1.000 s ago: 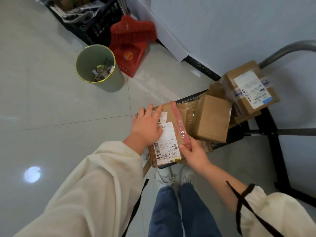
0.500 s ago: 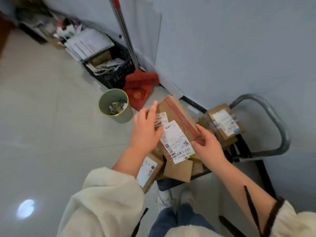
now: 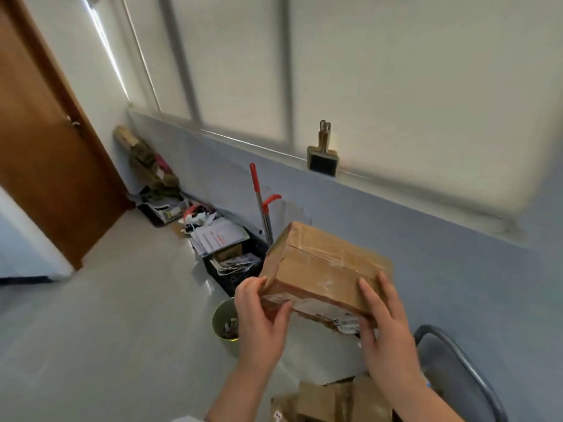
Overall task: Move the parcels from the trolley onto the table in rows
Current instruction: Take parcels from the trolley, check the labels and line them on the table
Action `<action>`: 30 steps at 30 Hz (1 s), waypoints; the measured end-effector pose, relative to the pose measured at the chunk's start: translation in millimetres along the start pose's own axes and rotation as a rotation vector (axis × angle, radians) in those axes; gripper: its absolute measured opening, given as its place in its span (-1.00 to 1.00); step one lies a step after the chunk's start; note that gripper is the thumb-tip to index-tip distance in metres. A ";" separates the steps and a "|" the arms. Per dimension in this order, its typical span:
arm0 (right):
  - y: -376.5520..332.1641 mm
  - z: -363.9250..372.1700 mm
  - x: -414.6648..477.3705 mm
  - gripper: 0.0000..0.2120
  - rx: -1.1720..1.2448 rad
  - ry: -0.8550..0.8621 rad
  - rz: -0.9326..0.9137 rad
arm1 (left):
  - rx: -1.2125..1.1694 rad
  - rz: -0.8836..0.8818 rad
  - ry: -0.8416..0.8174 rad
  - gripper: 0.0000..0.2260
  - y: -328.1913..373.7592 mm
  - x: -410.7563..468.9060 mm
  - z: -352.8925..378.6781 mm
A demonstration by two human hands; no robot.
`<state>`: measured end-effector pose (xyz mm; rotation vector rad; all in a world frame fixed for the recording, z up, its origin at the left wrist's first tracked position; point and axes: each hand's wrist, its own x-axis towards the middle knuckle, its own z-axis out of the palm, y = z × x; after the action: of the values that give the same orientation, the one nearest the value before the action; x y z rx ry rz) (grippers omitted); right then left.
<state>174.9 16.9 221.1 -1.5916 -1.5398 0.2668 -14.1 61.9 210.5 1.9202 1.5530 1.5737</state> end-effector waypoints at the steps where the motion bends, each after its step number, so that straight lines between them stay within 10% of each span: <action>1: -2.0 -3.2 3.1 -0.45 -0.002 0.000 -0.015 | 0.001 0.002 -0.001 -0.58 2.8 3.4 -1.1; 18: -9.8 -33.9 34.0 -0.45 -0.007 -0.023 0.003 | 0.099 0.070 -0.029 -0.51 40.5 47.6 -0.1; 30: 18.6 -46.7 74.8 -0.79 0.797 -0.474 0.770 | 0.937 0.415 -0.656 -0.54 118.1 152.2 23.1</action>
<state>235.4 66.2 266.1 -1.4088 -0.8409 1.5577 53.0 143.9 373.0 2.9378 1.7577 0.0904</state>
